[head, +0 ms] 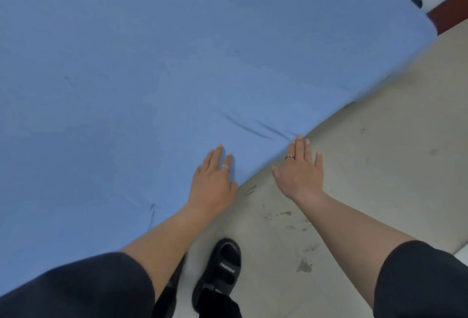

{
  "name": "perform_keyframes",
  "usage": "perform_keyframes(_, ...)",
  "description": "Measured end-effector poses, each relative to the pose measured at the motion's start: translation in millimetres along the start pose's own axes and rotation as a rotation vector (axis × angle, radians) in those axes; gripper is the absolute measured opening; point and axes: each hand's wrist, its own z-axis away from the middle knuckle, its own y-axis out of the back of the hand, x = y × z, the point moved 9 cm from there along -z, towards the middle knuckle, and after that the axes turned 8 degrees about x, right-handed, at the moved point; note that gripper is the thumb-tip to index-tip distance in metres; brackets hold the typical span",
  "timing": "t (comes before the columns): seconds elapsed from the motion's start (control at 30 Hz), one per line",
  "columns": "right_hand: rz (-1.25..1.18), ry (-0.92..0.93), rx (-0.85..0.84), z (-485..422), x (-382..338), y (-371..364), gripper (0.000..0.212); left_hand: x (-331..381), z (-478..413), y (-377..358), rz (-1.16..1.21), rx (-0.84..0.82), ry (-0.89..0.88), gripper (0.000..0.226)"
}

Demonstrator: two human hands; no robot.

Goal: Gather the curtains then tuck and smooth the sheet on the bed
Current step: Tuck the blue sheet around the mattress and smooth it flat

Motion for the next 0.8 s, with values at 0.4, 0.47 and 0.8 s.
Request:
perform_keyframes(0.4, 0.001, 0.182, 0.106, -178, 100, 53, 0.079, 112, -176, -17, -0.093, -0.068, -0.111, 0.072)
perform_keyframes(0.47, 0.025, -0.007, 0.104, -210, 177, 59, 0.084, 144, -186, -34, -0.181, -0.133, -0.214, 0.072)
perform_keyframes(0.8, -0.130, 0.030, 0.313, -305, 254, 163, 0.065, 285, -259, 2, 0.028, -0.021, -0.387, 0.061)
